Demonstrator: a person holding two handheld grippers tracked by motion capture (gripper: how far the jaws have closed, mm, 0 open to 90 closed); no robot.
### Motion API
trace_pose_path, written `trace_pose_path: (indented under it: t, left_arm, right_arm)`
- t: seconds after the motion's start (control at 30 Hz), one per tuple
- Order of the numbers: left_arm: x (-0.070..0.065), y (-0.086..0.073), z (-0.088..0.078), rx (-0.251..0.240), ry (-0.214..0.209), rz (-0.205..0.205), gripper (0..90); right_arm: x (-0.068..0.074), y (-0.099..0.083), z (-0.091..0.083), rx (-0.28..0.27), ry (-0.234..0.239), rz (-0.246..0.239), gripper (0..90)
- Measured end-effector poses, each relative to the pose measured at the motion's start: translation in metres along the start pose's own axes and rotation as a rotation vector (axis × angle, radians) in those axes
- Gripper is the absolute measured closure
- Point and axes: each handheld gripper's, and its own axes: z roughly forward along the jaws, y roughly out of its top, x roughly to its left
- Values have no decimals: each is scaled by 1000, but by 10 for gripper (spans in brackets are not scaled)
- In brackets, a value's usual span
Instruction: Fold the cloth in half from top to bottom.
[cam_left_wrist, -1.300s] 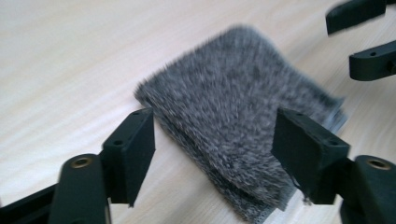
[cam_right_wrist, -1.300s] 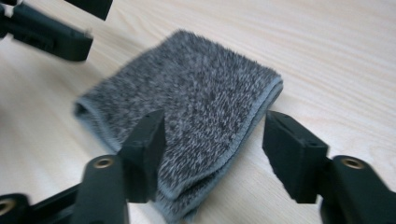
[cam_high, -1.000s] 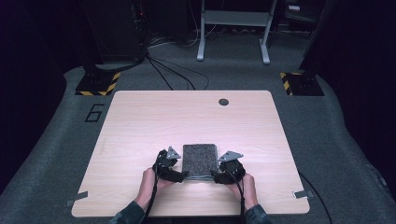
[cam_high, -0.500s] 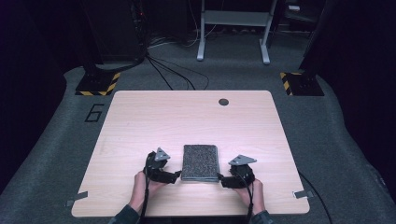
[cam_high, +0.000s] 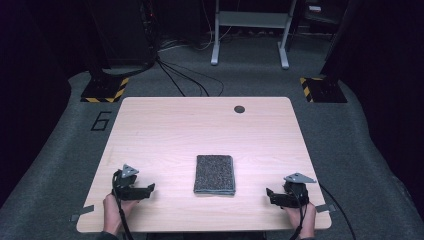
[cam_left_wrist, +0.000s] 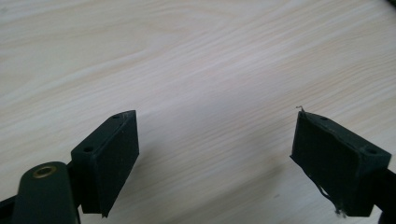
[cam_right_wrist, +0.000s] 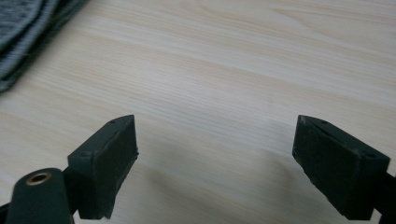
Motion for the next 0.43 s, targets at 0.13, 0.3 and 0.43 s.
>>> trace_pose_path:
  t: [0.13,0.3,0.43]
  left_arm:
    - [9,-9,-3,-22,15,-24,140]
    - [6,-16,0,-75,63,12,137]
    - [6,-17,0,-76,61,12,126]
  right_arm:
    - [-14,-10,-1,-20,-50,44,131]
    - [-21,-13,1,-32,-106,66,131]
    - [-22,-11,5,-16,-126,59,84]
